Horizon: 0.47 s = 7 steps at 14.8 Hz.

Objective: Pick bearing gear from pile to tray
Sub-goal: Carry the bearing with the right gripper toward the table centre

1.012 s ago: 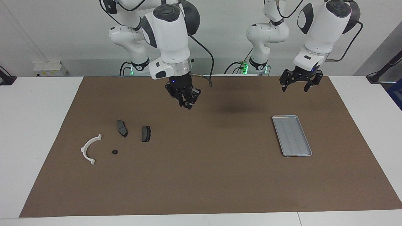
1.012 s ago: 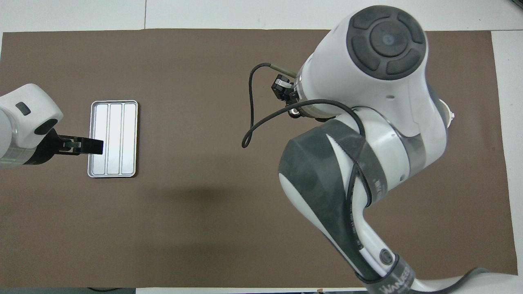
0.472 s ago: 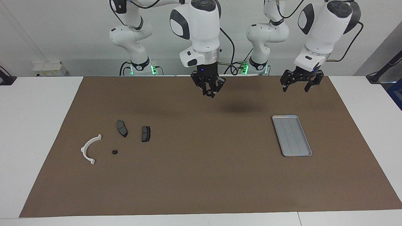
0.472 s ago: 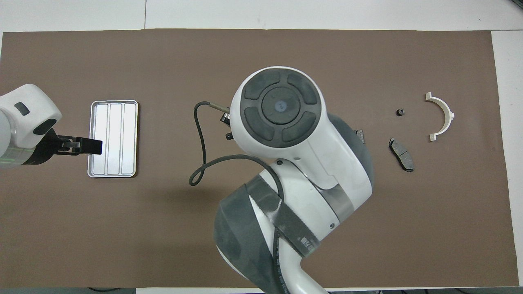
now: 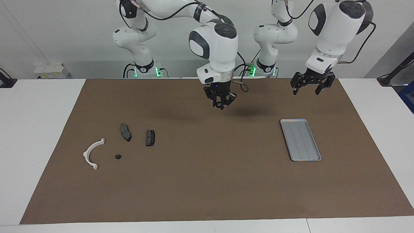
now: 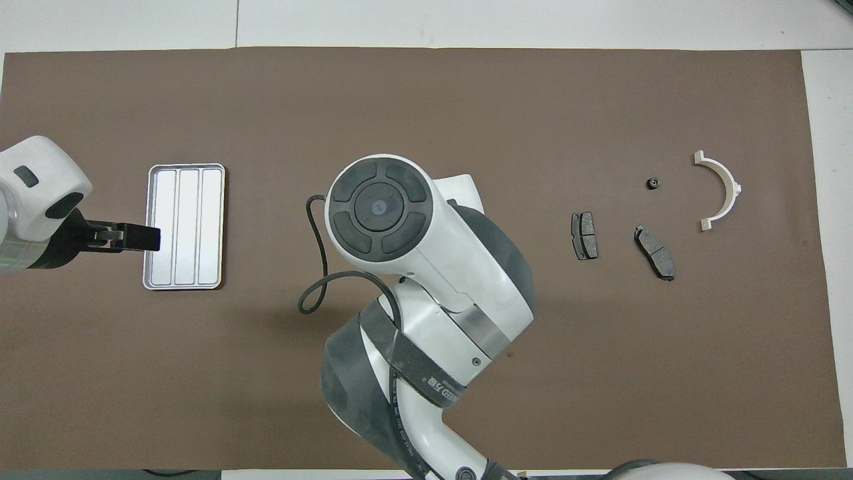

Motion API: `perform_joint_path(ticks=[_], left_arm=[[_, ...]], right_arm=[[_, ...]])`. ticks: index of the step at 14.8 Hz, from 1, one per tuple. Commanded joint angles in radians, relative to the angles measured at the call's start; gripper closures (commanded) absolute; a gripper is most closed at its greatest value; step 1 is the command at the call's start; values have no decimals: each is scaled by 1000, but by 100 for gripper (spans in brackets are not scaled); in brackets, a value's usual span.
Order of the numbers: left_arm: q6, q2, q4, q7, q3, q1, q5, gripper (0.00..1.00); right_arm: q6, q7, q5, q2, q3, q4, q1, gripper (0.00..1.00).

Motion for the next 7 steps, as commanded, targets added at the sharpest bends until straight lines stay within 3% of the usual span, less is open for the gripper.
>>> perform_joint_path(ticks=[1, 7], left_arm=[[34, -27, -40, 13, -5, 11, 14, 0], [53, -35, -65, 20, -5, 13, 14, 0]], right_arm=[[121, 34, -18, -32, -2, -144, -1, 100], [217, 112, -74, 51, -2, -171, 51, 100]])
